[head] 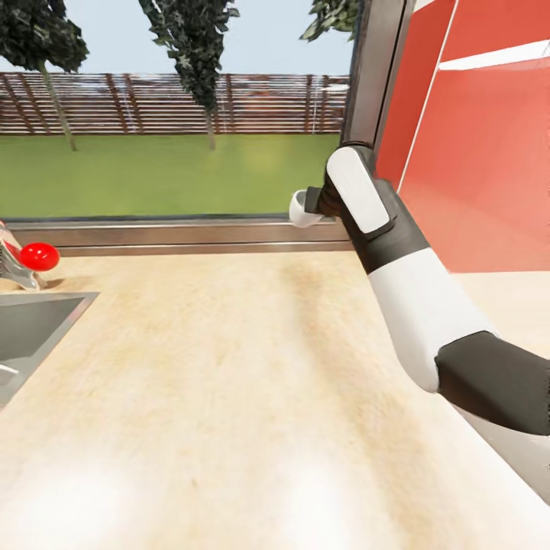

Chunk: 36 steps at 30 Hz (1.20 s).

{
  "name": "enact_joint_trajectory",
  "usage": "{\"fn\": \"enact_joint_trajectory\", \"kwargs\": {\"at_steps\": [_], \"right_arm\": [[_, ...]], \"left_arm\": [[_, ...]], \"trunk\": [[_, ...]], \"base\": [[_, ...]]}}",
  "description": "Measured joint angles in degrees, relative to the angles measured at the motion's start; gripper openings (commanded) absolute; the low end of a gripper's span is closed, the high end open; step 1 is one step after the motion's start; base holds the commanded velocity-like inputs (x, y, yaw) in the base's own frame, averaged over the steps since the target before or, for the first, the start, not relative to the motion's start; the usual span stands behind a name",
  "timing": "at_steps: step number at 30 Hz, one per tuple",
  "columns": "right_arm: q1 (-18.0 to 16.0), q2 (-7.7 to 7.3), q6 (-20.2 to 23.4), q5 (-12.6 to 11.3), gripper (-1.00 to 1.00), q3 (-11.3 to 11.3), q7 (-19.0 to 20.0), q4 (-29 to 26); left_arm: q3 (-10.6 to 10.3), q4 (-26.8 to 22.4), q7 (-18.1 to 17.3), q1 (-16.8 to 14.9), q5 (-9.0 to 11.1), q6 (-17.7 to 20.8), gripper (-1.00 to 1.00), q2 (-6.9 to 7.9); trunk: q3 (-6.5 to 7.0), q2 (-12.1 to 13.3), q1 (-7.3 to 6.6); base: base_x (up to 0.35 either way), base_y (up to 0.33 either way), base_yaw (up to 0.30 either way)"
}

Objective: Set up a coffee station on the kitchen countertop: keep the coffee maker on the countertop, move the bottle of coffee from the kitchen shelf to the counter next to the coffee maker, place a paper coffee filter on top of the coffee maker, put the saucer next to the coffee maker with the coffee cup on the saucer, and place the electric kettle next to the coffee maker.

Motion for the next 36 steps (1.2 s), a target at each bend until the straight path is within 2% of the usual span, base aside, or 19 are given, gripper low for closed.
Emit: {"fn": "enact_joint_trajectory", "kwargs": {"at_steps": [2,4,6,9,14,22,31,36], "right_arm": [[0.6,-0.11,-0.1,-7.5,-1.00,2.1,-6.5,-3.7],[0.9,-0.20,-0.2,-13.7,-1.00,3.2,-13.2,-6.1],[1.0,-0.21,-0.3,-15.8,-1.00,3.5,-15.8,-6.9],[1.1,-0.18,-0.3,-16.9,-1.00,3.7,-17.0,-7.3],[1.5,-0.17,-0.4,-17.2,-1.00,3.7,-17.4,-7.4],[3.5,-0.12,-0.4,-17.4,-1.00,3.8,-17.4,-9.2],[3.7,-0.14,-0.4,-17.4,-1.00,3.7,-17.3,-9.6],[4.0,-0.14,-1.3,-17.4,-1.00,3.7,-17.3,-9.6]], "left_arm": [[0.0,0.0,0.0,0.0,0.0,0.0,1.00,0.00],[0.0,0.0,0.0,0.0,0.0,0.0,1.00,0.00],[0.0,0.0,0.0,0.0,0.0,0.0,1.00,-0.03],[0.0,0.0,0.0,0.0,0.0,0.0,1.00,-0.07],[0.0,0.0,0.0,0.0,0.0,0.0,1.00,-0.08],[0.0,0.0,0.0,0.0,0.0,0.0,1.00,-0.09],[0.0,0.0,0.0,0.0,0.0,0.0,1.00,-0.09],[0.0,0.0,0.0,0.0,0.0,0.0,1.00,-0.09]], "trunk": [[0.18,0.0,0.00],[0.36,0.0,0.01],[0.55,0.0,0.03],[0.80,0.0,0.03],[0.97,0.0,0.04],[1.01,0.0,0.04],[1.01,0.0,0.04],[1.01,0.0,0.00]], "base": [[-0.003,0.000,0.000],[-0.132,0.000,0.000],[-0.240,0.000,0.000],[-0.305,0.000,0.000],[-0.327,0.000,0.000],[-0.336,0.000,0.000],[-0.337,0.000,0.000],[-0.028,0.000,0.240]]}}
